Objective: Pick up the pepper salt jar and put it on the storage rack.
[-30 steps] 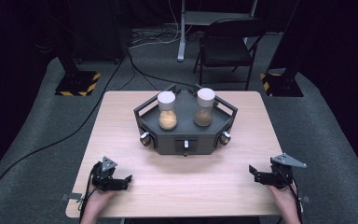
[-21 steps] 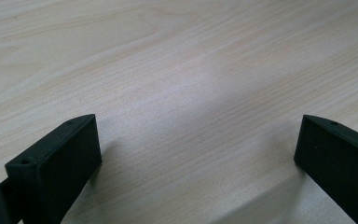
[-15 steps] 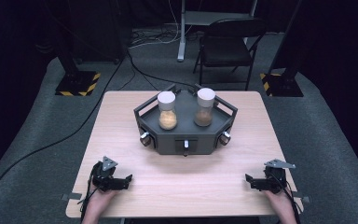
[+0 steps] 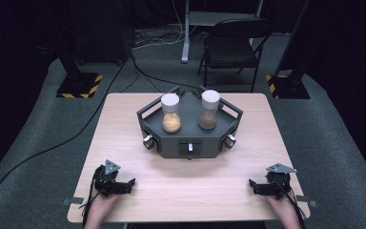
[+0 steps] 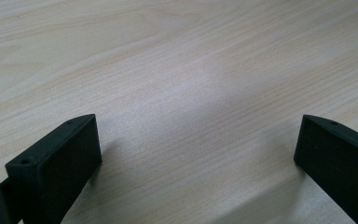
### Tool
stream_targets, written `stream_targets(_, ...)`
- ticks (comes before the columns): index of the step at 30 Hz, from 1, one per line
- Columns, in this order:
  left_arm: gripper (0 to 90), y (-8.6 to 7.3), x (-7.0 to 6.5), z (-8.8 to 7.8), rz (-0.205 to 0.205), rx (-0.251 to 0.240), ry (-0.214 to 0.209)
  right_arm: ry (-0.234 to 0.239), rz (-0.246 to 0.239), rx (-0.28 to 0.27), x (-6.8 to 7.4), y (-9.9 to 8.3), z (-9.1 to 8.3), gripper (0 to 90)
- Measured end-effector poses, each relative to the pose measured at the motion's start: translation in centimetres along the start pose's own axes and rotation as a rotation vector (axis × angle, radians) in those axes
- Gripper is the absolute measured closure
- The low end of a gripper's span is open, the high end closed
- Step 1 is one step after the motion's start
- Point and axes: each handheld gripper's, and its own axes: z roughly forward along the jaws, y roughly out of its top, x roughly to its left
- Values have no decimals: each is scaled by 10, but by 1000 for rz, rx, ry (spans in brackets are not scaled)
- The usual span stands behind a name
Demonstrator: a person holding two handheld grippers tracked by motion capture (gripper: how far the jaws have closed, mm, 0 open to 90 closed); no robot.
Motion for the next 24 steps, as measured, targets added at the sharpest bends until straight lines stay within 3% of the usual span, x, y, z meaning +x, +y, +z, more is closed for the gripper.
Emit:
stream_targets(8,3,0,2,1,6,-2,-10,34,-35,-1,-9,-3,-3,0)
stream_targets(24,3,0,2,1,6,-2,-10,38,-39,-1,-10,-4,-4,0)
